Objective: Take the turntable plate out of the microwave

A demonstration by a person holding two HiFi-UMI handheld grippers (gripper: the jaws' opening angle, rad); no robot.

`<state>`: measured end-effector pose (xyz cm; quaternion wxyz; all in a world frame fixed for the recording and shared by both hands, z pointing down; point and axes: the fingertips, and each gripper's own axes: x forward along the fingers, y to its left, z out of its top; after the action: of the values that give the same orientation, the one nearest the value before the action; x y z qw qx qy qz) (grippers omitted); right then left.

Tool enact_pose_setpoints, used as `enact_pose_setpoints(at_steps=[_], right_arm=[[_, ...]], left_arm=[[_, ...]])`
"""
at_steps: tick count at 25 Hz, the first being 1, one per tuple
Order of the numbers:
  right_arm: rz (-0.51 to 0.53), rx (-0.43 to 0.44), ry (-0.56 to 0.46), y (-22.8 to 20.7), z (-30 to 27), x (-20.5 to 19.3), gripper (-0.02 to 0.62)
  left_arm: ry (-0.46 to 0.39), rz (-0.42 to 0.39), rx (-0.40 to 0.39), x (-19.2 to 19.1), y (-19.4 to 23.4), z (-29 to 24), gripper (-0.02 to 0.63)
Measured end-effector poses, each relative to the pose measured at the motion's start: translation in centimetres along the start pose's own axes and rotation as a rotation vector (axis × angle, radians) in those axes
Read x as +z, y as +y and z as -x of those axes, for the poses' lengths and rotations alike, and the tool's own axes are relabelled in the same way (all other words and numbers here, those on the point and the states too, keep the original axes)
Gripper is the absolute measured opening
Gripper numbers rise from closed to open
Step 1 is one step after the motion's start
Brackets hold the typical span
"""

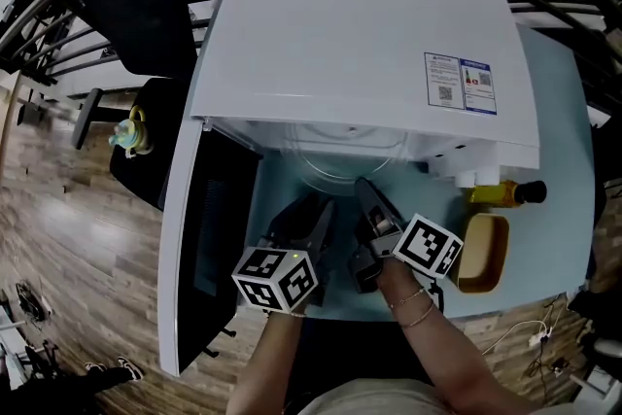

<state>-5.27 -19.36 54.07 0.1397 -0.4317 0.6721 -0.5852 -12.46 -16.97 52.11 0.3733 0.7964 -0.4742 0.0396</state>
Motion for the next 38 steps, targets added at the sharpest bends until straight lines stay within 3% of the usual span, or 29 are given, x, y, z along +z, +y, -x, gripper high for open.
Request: enact_pose_setpoints(at_steps=[6,14,27,32,38], right_arm=[[0.006,0.001,0.003,-0.1,0.5,0.0,0.092],[0.007,-0.028,-0.017,-0.7,1.6,0.1,0.087],[0.014,0.009,-0.001,-0.6,2.6,-0.3,0.084],[-0.062,0.022,0.022,-0.3,3.3,-1.3,0.08],[-0.011,0.002,0.046,-1.1,3.9,-1.8,0.08]], left_arm=[[-0.024,0.104,-0.045,0.1,-0.2,-0.7,0.198],[-0.064,0.236,-0.048,0.5,1.0,-1.8,0.201],[-0.11,0.282,-0.046,1.5,2.4,-2.7,0.19],[-0.109,0.313,-0.029,1.2,2.7,-2.6,0.17],[-0.089,0.373,-0.048,0.3,2.6,-2.4,0.163]])
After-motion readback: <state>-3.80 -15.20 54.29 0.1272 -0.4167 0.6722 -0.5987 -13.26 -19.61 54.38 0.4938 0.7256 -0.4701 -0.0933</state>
